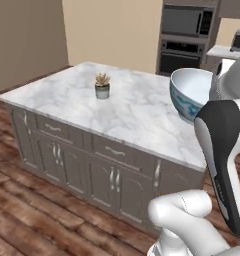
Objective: Move the bowls from the cabinet to the plates on the dining table.
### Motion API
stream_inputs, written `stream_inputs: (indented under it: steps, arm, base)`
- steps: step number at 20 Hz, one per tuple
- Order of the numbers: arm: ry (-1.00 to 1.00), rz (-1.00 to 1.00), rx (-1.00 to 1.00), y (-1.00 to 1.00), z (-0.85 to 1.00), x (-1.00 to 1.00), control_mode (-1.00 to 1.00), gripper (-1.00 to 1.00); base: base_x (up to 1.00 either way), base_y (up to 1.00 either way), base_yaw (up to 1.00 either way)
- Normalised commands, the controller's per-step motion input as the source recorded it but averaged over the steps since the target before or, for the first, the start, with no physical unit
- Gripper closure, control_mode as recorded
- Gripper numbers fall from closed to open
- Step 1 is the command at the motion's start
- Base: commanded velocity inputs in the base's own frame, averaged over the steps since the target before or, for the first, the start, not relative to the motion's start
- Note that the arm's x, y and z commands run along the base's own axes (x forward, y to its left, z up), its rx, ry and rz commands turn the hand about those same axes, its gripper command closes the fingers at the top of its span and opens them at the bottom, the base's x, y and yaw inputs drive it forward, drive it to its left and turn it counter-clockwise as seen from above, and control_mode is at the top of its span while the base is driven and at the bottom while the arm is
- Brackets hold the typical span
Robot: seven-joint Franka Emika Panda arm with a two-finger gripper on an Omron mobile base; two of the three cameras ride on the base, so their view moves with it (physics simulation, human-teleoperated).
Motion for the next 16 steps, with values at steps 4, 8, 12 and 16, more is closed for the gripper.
stream_inputs:
  steps: [4,8,12,16]
  arm:
    - [0.0,0.0,0.0,0.0,0.0,0.0,1.0,1.0]
    - [0.0,0.0,0.0,0.0,0.0,0.0,1.0,1.0]
    - [0.0,0.0,0.0,0.0,0.0,0.0,1.0,1.0]
    - [0.0,0.0,0.0,0.0,0.0,0.0,1.0,1.0]
  base:
    - [0.33,0.33,0.31]
    - [0.3,0.32,0.32]
    - [0.27,0.34,0.32]
    - [0.27,0.34,0.32]
